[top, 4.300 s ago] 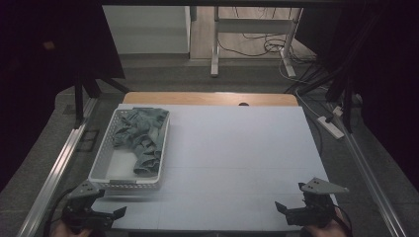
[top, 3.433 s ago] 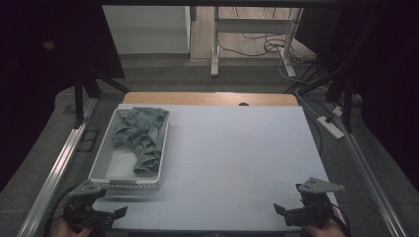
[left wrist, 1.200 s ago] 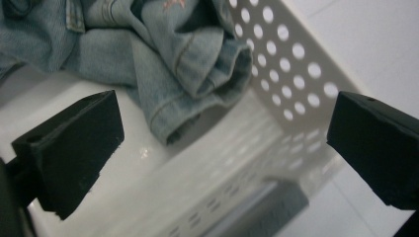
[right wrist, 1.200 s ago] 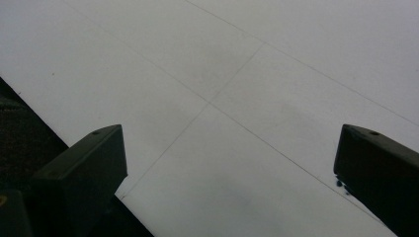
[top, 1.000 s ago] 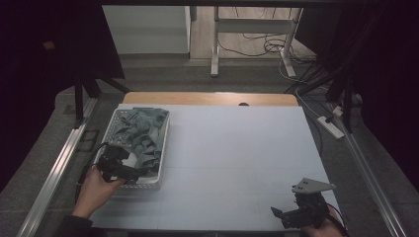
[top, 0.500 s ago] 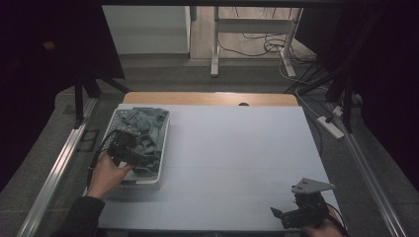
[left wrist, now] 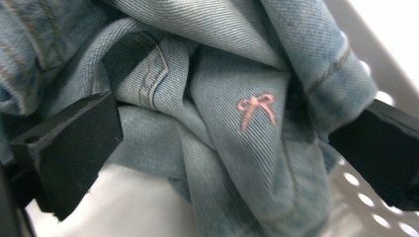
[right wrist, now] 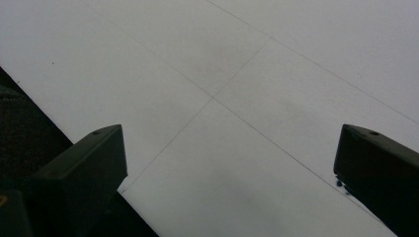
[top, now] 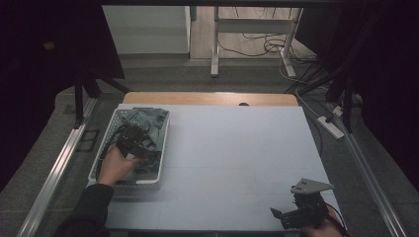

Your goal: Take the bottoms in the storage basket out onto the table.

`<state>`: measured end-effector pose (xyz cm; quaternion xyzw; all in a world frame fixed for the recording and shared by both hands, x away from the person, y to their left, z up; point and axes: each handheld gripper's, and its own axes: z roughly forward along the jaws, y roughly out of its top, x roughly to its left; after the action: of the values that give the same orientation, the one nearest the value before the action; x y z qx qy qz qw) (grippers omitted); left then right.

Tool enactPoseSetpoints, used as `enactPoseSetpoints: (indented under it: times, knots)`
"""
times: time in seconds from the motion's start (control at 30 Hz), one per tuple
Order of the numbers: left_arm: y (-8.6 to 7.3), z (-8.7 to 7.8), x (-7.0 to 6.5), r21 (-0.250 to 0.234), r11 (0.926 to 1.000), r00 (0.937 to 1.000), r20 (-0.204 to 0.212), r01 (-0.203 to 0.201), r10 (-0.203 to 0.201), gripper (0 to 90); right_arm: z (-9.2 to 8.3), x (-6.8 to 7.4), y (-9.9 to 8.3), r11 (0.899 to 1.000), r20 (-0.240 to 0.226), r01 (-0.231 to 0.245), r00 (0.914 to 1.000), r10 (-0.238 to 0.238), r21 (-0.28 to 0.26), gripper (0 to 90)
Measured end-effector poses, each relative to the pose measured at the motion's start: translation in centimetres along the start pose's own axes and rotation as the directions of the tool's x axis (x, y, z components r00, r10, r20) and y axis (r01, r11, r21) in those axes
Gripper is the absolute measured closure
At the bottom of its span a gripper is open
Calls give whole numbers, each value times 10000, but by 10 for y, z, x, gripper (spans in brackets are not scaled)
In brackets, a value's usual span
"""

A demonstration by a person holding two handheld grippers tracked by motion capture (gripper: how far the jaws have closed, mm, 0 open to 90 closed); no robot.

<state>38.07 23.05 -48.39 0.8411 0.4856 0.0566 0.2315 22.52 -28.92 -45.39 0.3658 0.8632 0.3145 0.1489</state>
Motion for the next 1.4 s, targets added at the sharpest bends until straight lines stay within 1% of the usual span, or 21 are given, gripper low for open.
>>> enactPoseSetpoints:
  times: [0.2,0.27,0.3,0.47,0.57,0.63,0.67,0.73,0.77,0.8,0.83,0.87,0.93,1.0,1.03,1.07,1.13,1.17,1.2,1.3,1.4]
  knots:
    - [6,14,4,473,9989,10000,-21,27,-26,0,0,0,0,10000,-5,78,10000,-78,44,1]
    - [7,19,5,564,9984,9999,101,61,-66,0,0,0,0,9999,-1,110,9999,-110,61,0]
    - [8,20,6,616,9981,9999,86,84,-89,0,0,0,0,9999,-1,110,9999,-110,61,0]
    - [10,29,6,884,9960,9998,-197,119,-102,0,1,1,0,9999,11,136,9999,-136,79,0]
    - [10,33,6,971,9951,9995,-293,155,-128,0,1,2,0,9996,36,244,9997,-245,150,1]
    - [8,38,5,1125,9936,9991,-433,56,-8,9,1,2,0,9996,33,256,9997,-257,153,1]
    - [8,39,4,1193,9929,9990,-451,17,37,18,1,2,0,9996,27,247,9997,-247,126,1]
    - [7,40,6,1241,9922,9994,-347,84,-41,36,1,2,0,9996,24,252,9997,-253,139,0]
    - [6,39,6,1238,9921,9995,-285,180,-146,61,1,2,0,9996,27,262,9997,-262,139,1]
    - [6,39,8,1309,9905,9991,-45,425,-423,97,1,2,0,9995,14,281,9996,-281,165,1]
    - [5,38,8,1313,9900,9986,-54,522,-519,145,1,2,0,9994,13,285,9996,-285,172,1]
    - [5,36,8,1330,9895,9984,-95,562,-554,194,1,3,0,9994,18,296,9996,-296,180,1]
    - [5,33,8,1357,9887,9979,-51,643,-642,321,1,3,0,9993,23,317,9995,-318,202,1]
    - [3,31,10,1328,9884,9971,63,738,-753,434,1,3,1,9992,24,326,9995,-327,217,0]
    - [3,31,10,1304,9880,9961,203,824,-857,488,1,3,1,9992,27,335,9994,-336,224,0]
    - [1,30,11,1231,9884,9952,302,884,-928,535,2,3,0,9992,44,341,9994,-342,198,1]
    - [1,29,11,1222,9869,9932,362,1054,-1106,614,2,3,0,9992,44,350,9994,-350,196,0]
    - [1,29,11,1201,9864,9921,415,1123,-1180,635,2,3,0,9992,48,351,9994,-352,203,1]
    - [1,29,12,1253,9865,9929,411,1058,-1117,653,2,3,0,9992,46,356,9994,-357,203,0]
    - [3,27,10,1341,9856,9936,319,1030,-1082,696,2,3,0,9991,46,367,9993,-368,194,1]
    - [4,25,11,1443,9830,9920,370,1139,-1204,714,1,3,0,9992,35,372,9993,-372,171,0]
